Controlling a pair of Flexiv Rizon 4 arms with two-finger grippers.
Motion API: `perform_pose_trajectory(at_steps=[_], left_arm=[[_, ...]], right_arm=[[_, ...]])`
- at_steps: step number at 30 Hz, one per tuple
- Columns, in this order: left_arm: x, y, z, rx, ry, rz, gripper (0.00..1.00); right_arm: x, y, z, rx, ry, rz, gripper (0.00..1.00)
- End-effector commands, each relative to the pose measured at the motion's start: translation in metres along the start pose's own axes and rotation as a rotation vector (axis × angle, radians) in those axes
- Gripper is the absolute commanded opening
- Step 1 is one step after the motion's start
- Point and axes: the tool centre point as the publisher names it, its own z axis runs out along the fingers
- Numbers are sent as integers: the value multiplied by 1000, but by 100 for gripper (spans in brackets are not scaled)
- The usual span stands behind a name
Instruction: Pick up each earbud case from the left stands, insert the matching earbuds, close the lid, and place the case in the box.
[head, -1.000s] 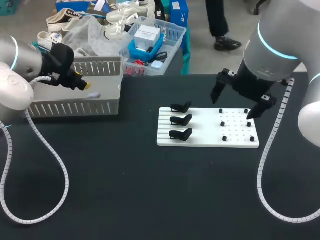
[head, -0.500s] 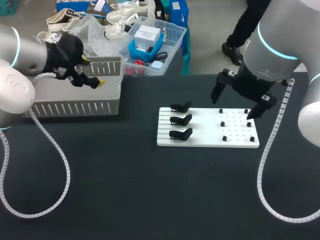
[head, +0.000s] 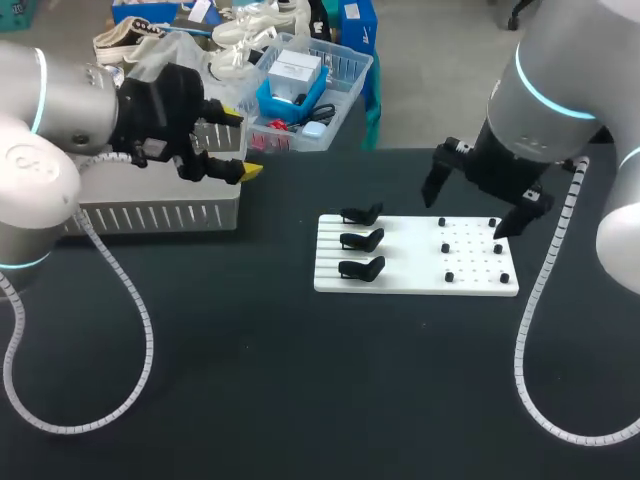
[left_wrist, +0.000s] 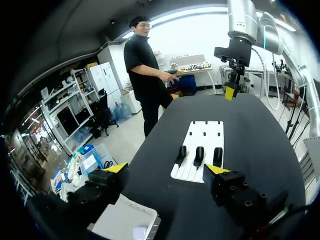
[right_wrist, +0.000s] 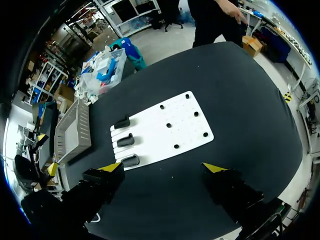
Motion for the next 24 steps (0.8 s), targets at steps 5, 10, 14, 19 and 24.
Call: perform_pose_trajectory(at_steps=[5,10,14,19,24], left_arm=[[-19,-21,39,127,-215,29,100],[-29,-39,50,226,-190,29,100],[-30,-48,51,278,-126,15,100],[-25,-55,47,300,-48,-1,100],[-20,-62,41,322,8,-17,100]], right_arm=[[2,-1,0,-3,-6,2,100],[2,-1,0,-3,-6,2,100],[2,-1,0,-3,-6,2,100],[2,-1,0,-3,-6,2,100],[2,-1,0,-3,-6,2,100]])
